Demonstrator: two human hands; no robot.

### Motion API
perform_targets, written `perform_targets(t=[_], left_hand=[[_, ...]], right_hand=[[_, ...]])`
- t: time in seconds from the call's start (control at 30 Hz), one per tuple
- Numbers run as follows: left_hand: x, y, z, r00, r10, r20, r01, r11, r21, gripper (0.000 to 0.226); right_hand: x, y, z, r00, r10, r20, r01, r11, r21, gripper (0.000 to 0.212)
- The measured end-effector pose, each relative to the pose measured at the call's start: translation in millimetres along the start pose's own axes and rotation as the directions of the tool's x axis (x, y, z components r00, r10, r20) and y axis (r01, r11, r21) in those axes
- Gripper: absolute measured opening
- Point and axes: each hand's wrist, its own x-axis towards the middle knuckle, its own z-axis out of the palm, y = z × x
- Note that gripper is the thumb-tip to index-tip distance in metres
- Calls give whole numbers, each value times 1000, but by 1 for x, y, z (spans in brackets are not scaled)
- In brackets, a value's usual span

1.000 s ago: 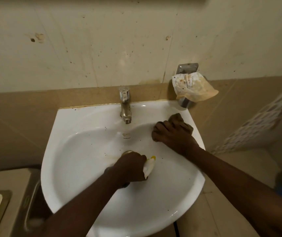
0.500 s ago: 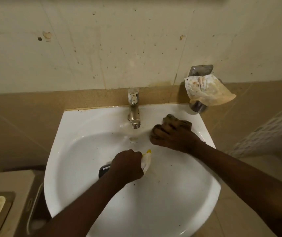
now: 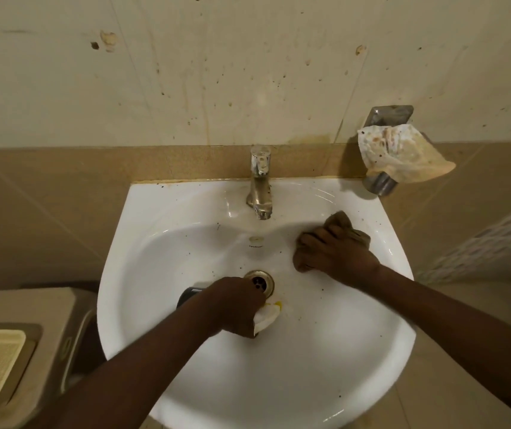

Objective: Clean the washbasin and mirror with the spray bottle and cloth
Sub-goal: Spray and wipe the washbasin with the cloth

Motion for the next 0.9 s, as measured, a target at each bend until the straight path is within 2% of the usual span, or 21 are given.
perform_targets(t=[0.07, 0.17, 0.23, 0.3, 0.37, 0.43, 0.47, 0.53, 0.63, 0.7, 0.77, 0.83, 0.87, 0.9], left_hand=[[-1, 0, 1, 1000, 14, 19, -13, 1000, -18, 57], [1, 2, 2, 999, 43, -12, -44, 998, -52, 64], [1, 2, -3, 999, 49, -10, -49, 998, -42, 71], [0, 1, -7, 998, 54, 14, -54, 998, -28, 75], [-4, -1, -7, 995, 82, 63, -82, 997, -1, 61], [-8, -2, -4, 991, 115, 75, -116, 993, 10, 34], [-9, 0, -3, 990, 123, 69, -125, 992, 29, 30], [-11, 4, -2, 989, 133, 69, -136, 990, 39, 29], [-13, 7, -4, 983, 137, 122, -143, 989, 40, 25], [-14, 11, -8, 978, 125, 168, -135, 990, 50, 33], [-13, 14, -10, 977, 116, 180, -123, 992, 28, 41], [-11, 13, -10, 977, 95, 192, -96, 995, -3, 41], [-11, 13, -10, 975, 89, 205, -89, 996, -6, 37], [-11, 13, -8, 972, 83, 218, -85, 996, -1, 35]], right_hand=[[-6, -4, -2, 998, 54, 26, -57, 991, 117, 21], [-3, -9, -10, 970, 111, 217, -154, 969, 192, 24], [5, -18, -20, 901, 131, 413, -257, 929, 266, 30], [3, -26, -31, 846, 93, 525, -308, 889, 338, 30], [-10, -33, -42, 818, -26, 575, -276, 859, 432, 35], [-22, -34, -57, 756, -153, 637, -283, 800, 529, 43], [-25, -34, -62, 722, -190, 666, -310, 771, 556, 45], [-24, -33, -65, 709, -206, 674, -327, 751, 573, 47], [-13, -44, -64, 732, -183, 656, -307, 771, 558, 50], [-14, -49, -64, 753, -178, 634, -315, 748, 584, 50], [-20, -45, -72, 740, -235, 630, -347, 670, 657, 47], [-28, -37, -81, 704, -327, 630, -407, 541, 736, 44], [-31, -34, -84, 692, -347, 633, -429, 508, 747, 42], [-32, -34, -85, 689, -337, 642, -434, 518, 737, 42]])
